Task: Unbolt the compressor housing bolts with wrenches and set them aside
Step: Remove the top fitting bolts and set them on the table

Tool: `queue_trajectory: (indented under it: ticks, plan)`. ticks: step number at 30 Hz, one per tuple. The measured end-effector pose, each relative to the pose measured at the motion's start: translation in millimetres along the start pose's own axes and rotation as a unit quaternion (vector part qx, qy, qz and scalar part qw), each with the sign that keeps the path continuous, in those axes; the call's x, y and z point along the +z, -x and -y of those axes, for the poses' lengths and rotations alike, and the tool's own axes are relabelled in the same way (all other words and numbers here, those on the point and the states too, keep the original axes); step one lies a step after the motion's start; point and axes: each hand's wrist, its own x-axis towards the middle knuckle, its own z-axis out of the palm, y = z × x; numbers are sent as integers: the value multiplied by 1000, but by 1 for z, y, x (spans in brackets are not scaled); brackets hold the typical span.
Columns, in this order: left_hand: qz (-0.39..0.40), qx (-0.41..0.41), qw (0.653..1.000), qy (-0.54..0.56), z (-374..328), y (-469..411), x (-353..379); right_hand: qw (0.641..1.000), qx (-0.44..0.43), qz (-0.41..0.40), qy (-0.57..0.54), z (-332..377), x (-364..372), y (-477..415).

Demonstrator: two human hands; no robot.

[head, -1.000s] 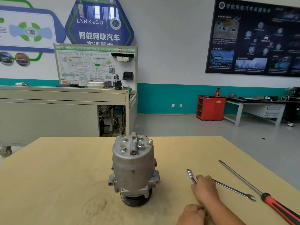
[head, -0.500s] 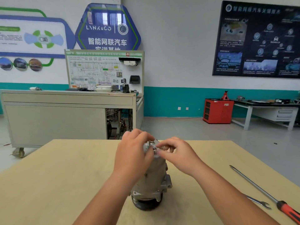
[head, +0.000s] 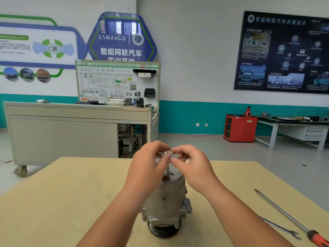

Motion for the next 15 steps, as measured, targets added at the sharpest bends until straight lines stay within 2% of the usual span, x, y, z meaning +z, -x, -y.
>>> queue_trajectory:
  ticks: [4,7,10,15]
  plan:
    - [-69,5,992,104,23,47,-41,995,-11,86,-49,34,37,29]
    - [-118,-33,982,141,55,88,-65,983,8,144,-117,43,87,48]
    - [-126,-93,983,98,100,116,-86,970,64,189,-138,32,148,51]
    - [-56,-174,982,-49,184,146,-112,963,103,244,-49,-1,257,47]
